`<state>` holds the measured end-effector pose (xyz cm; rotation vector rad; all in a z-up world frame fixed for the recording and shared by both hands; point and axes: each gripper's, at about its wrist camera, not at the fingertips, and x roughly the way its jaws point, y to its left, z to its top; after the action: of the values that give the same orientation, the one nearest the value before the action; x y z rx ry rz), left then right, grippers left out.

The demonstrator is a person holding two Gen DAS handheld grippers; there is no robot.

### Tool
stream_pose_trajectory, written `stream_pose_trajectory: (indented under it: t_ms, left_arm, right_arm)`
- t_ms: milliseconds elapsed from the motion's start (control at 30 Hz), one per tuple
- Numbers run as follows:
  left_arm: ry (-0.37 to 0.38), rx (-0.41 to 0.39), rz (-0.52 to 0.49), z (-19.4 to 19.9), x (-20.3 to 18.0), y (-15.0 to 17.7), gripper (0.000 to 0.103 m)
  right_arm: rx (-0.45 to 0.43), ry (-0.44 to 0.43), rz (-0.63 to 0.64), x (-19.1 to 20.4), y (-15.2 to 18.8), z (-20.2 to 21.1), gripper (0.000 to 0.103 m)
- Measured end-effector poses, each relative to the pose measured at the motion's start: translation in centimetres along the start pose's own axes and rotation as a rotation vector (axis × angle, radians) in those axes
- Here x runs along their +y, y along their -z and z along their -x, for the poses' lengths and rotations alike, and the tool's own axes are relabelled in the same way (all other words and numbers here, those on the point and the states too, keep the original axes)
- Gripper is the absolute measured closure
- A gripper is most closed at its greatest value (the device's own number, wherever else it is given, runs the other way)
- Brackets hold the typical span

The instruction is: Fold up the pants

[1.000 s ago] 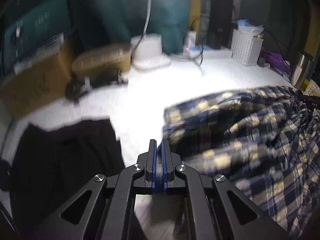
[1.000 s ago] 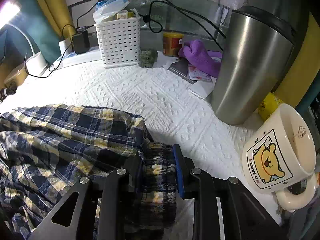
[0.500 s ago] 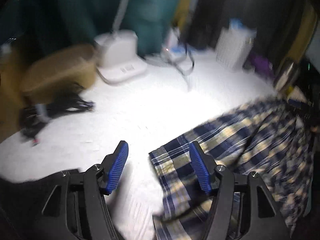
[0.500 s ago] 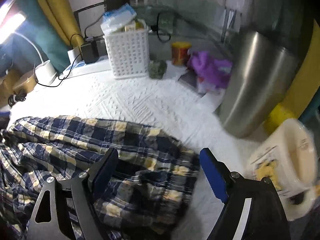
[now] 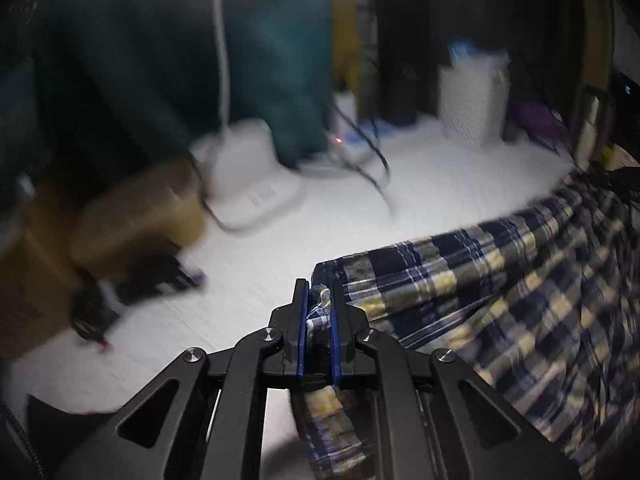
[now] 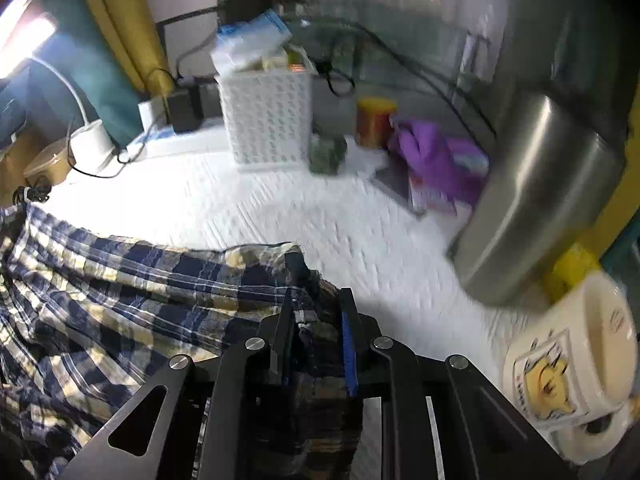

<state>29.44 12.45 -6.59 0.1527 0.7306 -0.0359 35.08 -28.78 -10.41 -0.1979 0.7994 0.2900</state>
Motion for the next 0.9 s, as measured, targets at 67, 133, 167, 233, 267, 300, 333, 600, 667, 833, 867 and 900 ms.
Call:
stream_pose_trajectory:
  t_ms: [67,133,167,233,267,300,333,600,667,833,867,900]
  left_arm:
    - [-0.045,-0.037,-0.024,0.1,0.2,-0.7,0.095]
    - [-0.088,-0.056,-0.053,-0.7,0.3,-1.1,0.095]
    - [-0.103,-0.049,-0.067,-1.7,0.3,-1.0,0.094]
    - [-0.109,0.003,-0.073,-3.3,0.6,-0.7,0.091]
    - [-0.1,0.039,-0.071,-3.9,0.8,-0.4,0.09]
    - [-0.098,0.071,-0.066,-4.4,0.9,-0.1,0.09]
    - [-0.097,0.095,-0.059,-4.6,0.9,0.2,0.088]
    - [-0.075,0.148,0.104,0.6,3.1,3.2,0.053]
    - [-0.037,0.181,0.112,1.2,2.2,4.5,0.053]
    - [-0.016,0.243,0.099,1.8,0.1,7.9,0.053]
    - [-0.016,0.236,0.106,2.2,-0.1,8.4,0.053]
    - [-0.007,0.234,0.114,2.5,-0.1,8.8,0.056]
  right_arm:
    - [-0.015,0.016,0.025,0.5,-0.7,-0.1,0.084]
    - [-0.012,0.016,0.023,0.5,-1.3,-0.8,0.084]
    - [0.006,0.014,0.018,0.4,-1.4,-1.6,0.084]
    - [0.051,0.022,0.002,0.1,-1.2,-3.6,0.084]
    - [0.069,0.023,-0.008,0.0,-1.2,-4.2,0.084]
    - [0.083,0.021,-0.014,0.0,-1.1,-4.7,0.083]
    - [0.089,0.023,-0.012,-0.1,-1.1,-4.7,0.082]
    - [0.035,0.05,0.01,0.2,-1.2,-1.8,0.032]
    - [0.028,0.027,0.041,1.2,-0.9,-1.1,0.032]
    - [0.081,0.011,0.207,4.8,0.7,-1.2,0.032]
    - [0.104,0.026,0.235,5.1,1.3,-1.7,0.032]
    - [0.123,0.032,0.246,5.0,1.6,-2.1,0.032]
